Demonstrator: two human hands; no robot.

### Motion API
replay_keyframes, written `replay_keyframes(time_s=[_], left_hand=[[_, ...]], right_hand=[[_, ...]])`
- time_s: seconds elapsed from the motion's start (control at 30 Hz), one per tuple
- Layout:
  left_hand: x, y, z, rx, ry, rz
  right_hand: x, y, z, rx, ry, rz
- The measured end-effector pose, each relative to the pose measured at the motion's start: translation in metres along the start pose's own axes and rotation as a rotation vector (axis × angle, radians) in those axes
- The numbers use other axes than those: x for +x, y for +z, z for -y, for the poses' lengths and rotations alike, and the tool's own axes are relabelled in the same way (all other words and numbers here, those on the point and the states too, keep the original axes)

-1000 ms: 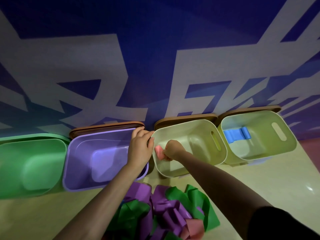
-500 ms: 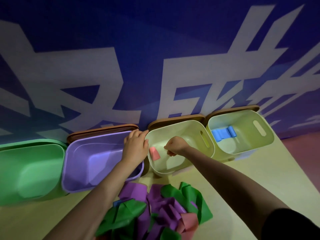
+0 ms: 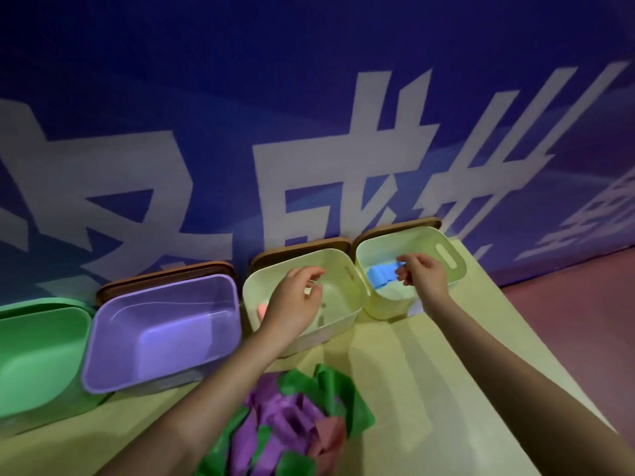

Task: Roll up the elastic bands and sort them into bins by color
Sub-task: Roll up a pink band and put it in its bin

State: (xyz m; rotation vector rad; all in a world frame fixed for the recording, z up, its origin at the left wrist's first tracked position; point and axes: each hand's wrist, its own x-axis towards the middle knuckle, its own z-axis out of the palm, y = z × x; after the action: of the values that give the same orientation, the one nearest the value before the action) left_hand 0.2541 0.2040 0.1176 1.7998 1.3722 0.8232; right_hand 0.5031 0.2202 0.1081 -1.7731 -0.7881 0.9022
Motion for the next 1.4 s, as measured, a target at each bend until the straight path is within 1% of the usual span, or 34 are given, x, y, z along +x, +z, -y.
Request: replay_keyframes(time_s=[0.03, 0.13, 0.2, 0.23, 0.33, 0.37, 0.4, 0.43, 0.47, 0.5, 0.57, 0.6, 0.63, 0.7, 0.73, 0.8, 0.87, 0.93, 1.07, 1.13, 1.23, 1.33, 1.4], left_hand=[[0.006, 0.013, -0.011, -0.015, 0.000, 0.011], [0.036, 0.059, -0.040, -0.074, -0.047, 0.033], [0.063, 0.092, -0.053, -0.118, -0.141, 0.060], [0.078, 0.110, -0.056, -0.132, -0.201, 0.084], [0.121, 0.153, -0.053, -0.136, -0.394, 0.166], [0.134, 0.165, -0.048, -0.136, -0.449, 0.179], [0.146, 0.175, -0.043, -0.114, -0.492, 0.189], [0.157, 0.185, -0.036, -0.070, -0.524, 0.204], [0.166, 0.194, -0.029, -0.003, -0.553, 0.230], [0.173, 0.201, -0.023, 0.077, -0.582, 0.259], [0.184, 0.214, -0.011, 0.216, -0.638, 0.293], [0.187, 0.220, -0.005, 0.268, -0.660, 0.307], [0.189, 0.224, 0.001, 0.312, -0.676, 0.321], [0.190, 0.231, 0.012, 0.390, -0.690, 0.326], [0.190, 0.234, 0.017, 0.414, -0.686, 0.309], [0.191, 0.240, 0.021, 0.444, -0.663, 0.245], [0.191, 0.248, 0.020, 0.450, -0.665, 0.199], [0.188, 0.255, 0.020, 0.449, -0.657, 0.168], [0.184, 0.261, 0.024, 0.439, -0.644, 0.115], [0.183, 0.261, 0.025, 0.439, -0.639, 0.111], [0.181, 0.260, 0.025, 0.447, -0.640, 0.107], [0.180, 0.255, 0.028, 0.457, -0.633, 0.179], [0.181, 0.250, 0.030, 0.457, -0.630, 0.231]], right_hand=[[0.018, -0.014, -0.002, -0.028, 0.046, -0.014], [0.071, -0.042, -0.008, -0.194, 0.161, 0.038], [0.100, -0.048, -0.012, -0.363, 0.193, 0.107], [0.114, -0.047, -0.016, -0.398, 0.213, 0.153], [0.147, -0.032, -0.024, -0.399, 0.251, 0.289], [0.157, -0.026, -0.027, -0.427, 0.267, 0.297], [0.164, -0.020, -0.027, -0.571, 0.244, 0.351], [0.164, -0.017, -0.029, -0.750, 0.165, 0.438], [0.168, -0.015, -0.033, -0.822, 0.148, 0.464], [0.174, -0.011, -0.037, -0.820, 0.191, 0.453], [0.187, -0.010, -0.053, -0.722, 0.229, 0.327], [0.192, -0.009, -0.060, -0.755, 0.206, 0.310], [0.195, -0.009, -0.063, -0.795, 0.222, 0.321], [0.200, -0.011, -0.072, -0.879, 0.208, 0.359], [0.203, -0.010, -0.076, -0.876, 0.207, 0.387], [0.208, -0.009, -0.080, -0.939, 0.192, 0.433], [0.210, -0.006, -0.083, -0.978, 0.208, 0.430], [0.209, -0.003, -0.084, -0.931, 0.193, 0.423], [0.209, 0.003, -0.089, -0.921, 0.162, 0.450], [0.209, 0.004, -0.089, -0.927, 0.164, 0.457], [0.211, 0.004, -0.092, -0.930, 0.121, 0.420], [0.211, 0.001, -0.096, -0.904, 0.181, 0.443], [0.212, 0.000, -0.097, -0.899, 0.181, 0.439]])
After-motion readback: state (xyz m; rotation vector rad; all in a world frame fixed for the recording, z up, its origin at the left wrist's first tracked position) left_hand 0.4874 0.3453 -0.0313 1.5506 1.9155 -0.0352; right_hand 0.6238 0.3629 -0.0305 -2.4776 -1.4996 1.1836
